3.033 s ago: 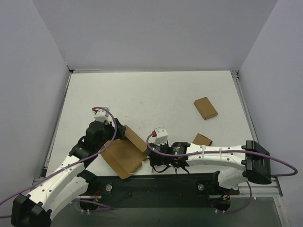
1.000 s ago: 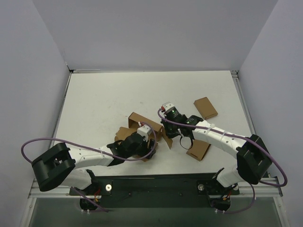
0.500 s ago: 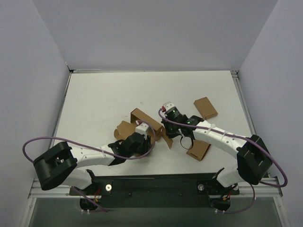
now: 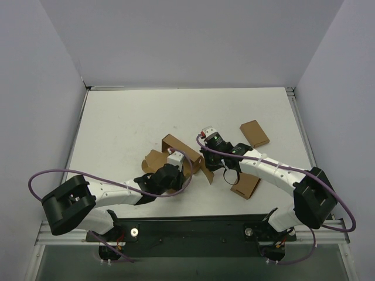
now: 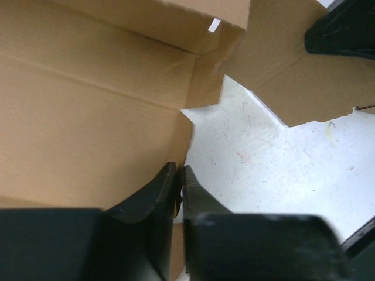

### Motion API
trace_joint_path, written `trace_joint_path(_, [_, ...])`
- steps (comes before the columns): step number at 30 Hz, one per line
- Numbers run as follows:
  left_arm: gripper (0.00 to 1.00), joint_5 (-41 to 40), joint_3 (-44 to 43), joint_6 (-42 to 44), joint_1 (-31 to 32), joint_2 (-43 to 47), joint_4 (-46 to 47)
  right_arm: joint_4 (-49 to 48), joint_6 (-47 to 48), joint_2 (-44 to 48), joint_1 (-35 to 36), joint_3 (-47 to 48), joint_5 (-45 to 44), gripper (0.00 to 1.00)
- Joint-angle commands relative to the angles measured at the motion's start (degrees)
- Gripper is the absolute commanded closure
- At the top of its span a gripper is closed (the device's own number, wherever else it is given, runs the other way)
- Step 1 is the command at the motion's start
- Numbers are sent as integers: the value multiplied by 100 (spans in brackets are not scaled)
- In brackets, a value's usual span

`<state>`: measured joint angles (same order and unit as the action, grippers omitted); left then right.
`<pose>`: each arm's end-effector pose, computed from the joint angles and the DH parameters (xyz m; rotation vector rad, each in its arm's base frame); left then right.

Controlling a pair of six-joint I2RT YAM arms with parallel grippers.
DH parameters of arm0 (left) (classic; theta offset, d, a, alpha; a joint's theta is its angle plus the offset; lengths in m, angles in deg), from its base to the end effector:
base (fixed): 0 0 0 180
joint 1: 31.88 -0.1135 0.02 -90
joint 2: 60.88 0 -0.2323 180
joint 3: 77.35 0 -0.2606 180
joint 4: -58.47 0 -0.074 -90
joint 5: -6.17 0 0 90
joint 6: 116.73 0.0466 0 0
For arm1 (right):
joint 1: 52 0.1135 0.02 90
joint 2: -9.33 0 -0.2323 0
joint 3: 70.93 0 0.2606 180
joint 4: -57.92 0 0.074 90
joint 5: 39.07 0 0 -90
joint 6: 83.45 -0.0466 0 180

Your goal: Fold the paper box

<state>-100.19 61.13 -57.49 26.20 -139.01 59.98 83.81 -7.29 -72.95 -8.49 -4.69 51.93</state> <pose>0.1584 -0.2295 0.1172 0.3611 2.1840 -0.5759 0.2380 0.2271 0.1911 -0.6135 2.2806 0.5234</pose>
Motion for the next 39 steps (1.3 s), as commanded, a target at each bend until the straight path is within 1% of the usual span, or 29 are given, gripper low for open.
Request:
trace_joint_path(1, [89,-96,-88,123,-51,-53,301,139,13,169,-79,-11,50,100])
trace_joint_path(3, [97,62,-97,115,-139,-27,327,192,-39,186,-88,51,67,100])
trace_joint_path(4, [98,115,-97,97,-157,-27,354,218,-48,221,-105,77,102,100])
trace_joint_path(5, [98,168,-115,97,-166,-18,371,253,-109,247,-123,95,111,98])
trace_joint_path(6, [97,264,-141,88,-157,-36,389,280,-144,291,-140,156,120,94])
trace_joint_path(7, [97,317,-176,53,-166,-53,389,306,-206,300,-167,183,146,89])
trace_joint_path(8, [97,370,-272,44,-157,-158,380,376,-250,318,-184,218,164,79])
trace_joint_path(10, [97,440,-378,-26,-157,-273,310,447,-451,414,-211,288,217,68])
trace_joint_path(11, [98,449,-466,-61,-157,-360,275,508,-531,458,-228,288,226,57])
trace_joint_path(13, [98,493,-545,-201,-183,-422,213,605,-812,660,-333,254,269,48])
trace_joint_path(16, [98,581,-572,-404,-271,-475,196,658,-1119,976,-587,52,235,45])
trace_joint_path(19, [98,608,-537,-492,-377,-545,196,649,-1296,1240,-869,-264,191,45])
trace_joint_path(22, [98,765,-484,-553,-534,-642,231,649,-1384,1407,-984,-502,-20,46])
trace_joint_path(26, [98,933,-396,-589,-632,-721,389,579,-1244,1207,-932,-678,-82,48])
trace_joint_path(29, [98,985,-379,-597,-676,-791,424,334,-1147,996,-792,-792,-12,49])
trace_joint_path(34, [98,1065,-282,-624,-772,-862,512,-229,-945,626,-598,-845,225,49])
trace_joint_path(39, [98,1222,-168,-615,-877,-941,556,-904,-716,283,-554,-863,454,49])
